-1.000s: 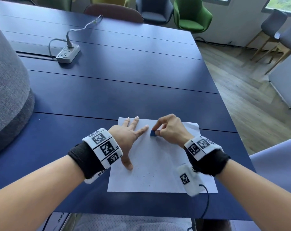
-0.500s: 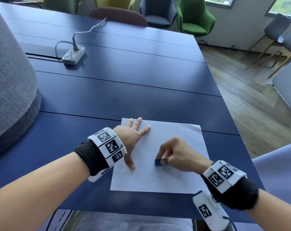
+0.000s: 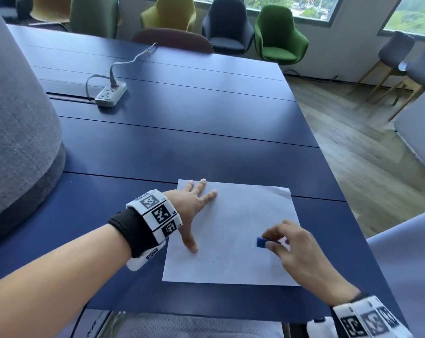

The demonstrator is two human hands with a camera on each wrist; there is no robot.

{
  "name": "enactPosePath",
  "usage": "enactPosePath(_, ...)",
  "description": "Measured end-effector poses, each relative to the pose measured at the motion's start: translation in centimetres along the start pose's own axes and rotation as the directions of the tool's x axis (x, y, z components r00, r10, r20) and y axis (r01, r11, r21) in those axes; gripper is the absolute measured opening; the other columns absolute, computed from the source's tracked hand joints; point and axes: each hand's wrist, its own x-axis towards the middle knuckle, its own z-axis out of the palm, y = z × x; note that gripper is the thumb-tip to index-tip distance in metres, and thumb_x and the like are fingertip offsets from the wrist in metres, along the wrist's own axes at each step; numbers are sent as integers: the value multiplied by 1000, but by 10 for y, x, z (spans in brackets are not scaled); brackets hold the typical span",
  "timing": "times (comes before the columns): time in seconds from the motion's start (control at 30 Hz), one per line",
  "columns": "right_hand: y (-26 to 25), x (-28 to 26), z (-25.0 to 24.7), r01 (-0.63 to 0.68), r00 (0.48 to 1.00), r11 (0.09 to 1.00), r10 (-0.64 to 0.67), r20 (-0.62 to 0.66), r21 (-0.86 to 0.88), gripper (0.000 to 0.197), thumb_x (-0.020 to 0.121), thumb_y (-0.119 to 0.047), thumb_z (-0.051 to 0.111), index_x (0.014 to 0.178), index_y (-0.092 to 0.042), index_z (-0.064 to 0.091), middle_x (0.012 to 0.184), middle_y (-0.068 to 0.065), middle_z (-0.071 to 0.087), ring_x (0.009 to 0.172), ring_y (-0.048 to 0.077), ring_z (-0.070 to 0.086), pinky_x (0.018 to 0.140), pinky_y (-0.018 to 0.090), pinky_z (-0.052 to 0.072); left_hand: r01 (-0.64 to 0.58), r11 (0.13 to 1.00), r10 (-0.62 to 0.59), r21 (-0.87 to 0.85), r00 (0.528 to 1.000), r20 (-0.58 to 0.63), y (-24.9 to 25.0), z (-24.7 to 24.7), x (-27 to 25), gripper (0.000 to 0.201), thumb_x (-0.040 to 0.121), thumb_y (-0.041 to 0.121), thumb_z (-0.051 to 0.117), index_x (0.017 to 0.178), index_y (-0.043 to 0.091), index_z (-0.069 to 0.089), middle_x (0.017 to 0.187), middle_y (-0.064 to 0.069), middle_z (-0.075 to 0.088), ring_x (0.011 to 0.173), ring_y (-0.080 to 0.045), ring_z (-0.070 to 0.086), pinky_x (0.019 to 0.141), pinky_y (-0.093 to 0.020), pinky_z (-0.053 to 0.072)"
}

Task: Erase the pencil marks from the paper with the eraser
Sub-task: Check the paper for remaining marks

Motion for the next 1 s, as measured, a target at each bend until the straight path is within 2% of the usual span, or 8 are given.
enactPosePath(0.13,7,-22,11,8,1000,998,-6,-30,62,30,90,-5,61,83,-34,54,116,-18,55,106,-11,53,83,-3,35,-1,1000,1,10,999,35,-3,-2,-6,147,58,57,86,152,24,-22,156,-1,-34,146,-20,-23,120,-47,14)
enactPosePath(0.23,11,-27,19,6,998,993,2,-66,117,32,92,-4,56,85,-35,52,124,-17,54,108,-8,56,84,3,40,12,1000,-12,-11,999,38,-10,-5,-14,137,67,51,83,153,16,-18,158,-2,-29,147,-16,-18,121,-40,13)
enactPosePath(0.37,16,-27,21,4,996,992,7,-90,127,35,93,-2,52,85,-35,48,126,-15,56,117,-4,52,86,2,38,-84,996,83,-7,990,-111,9,5,-41,106,89,40,66,154,8,-10,159,-11,-24,149,-19,-12,120,-32,11)
enactPosePath(0.5,20,-28,21,-3,997,989,14,-76,151,40,93,-3,51,85,-42,45,127,-17,55,122,-9,47,87,0,35,-232,972,222,-22,951,-216,68,42,-62,99,91,65,42,154,16,-16,155,-5,-33,144,-19,-27,121,-38,-5)
enactPosePath(0.6,25,-28,23,-8,997,986,22,-79,168,36,93,-4,52,85,-38,46,130,-16,56,124,-16,41,87,-5,30,-245,967,218,-73,938,-269,111,69,-52,101,73,78,6,152,20,-18,153,-2,-37,140,-19,-36,118,-47,-13)
enactPosePath(0.77,24,-29,23,-4,999,974,15,-48,228,35,93,-1,51,87,-35,47,131,-14,56,117,-34,28,90,-9,25,-200,977,163,-77,926,-339,131,105,-25,84,94,70,5,146,16,43,155,-8,34,144,-23,28,105,-53,20)
enactPosePath(0.87,22,-29,22,-12,999,966,23,-40,257,37,93,1,50,85,-35,48,129,-14,55,114,-36,27,87,-10,24,-148,986,103,-72,899,-426,112,115,-26,78,97,67,9,147,16,41,153,-3,38,143,-18,27,105,-49,22)
enactPosePath(1.0,21,-30,22,-22,999,959,33,-36,282,40,94,2,49,84,-37,49,130,-14,54,117,-33,28,87,-9,25,88,985,-150,-150,865,-479,67,132,-37,79,100,62,14,148,3,36,154,-11,36,142,-20,26,105,-51,20)
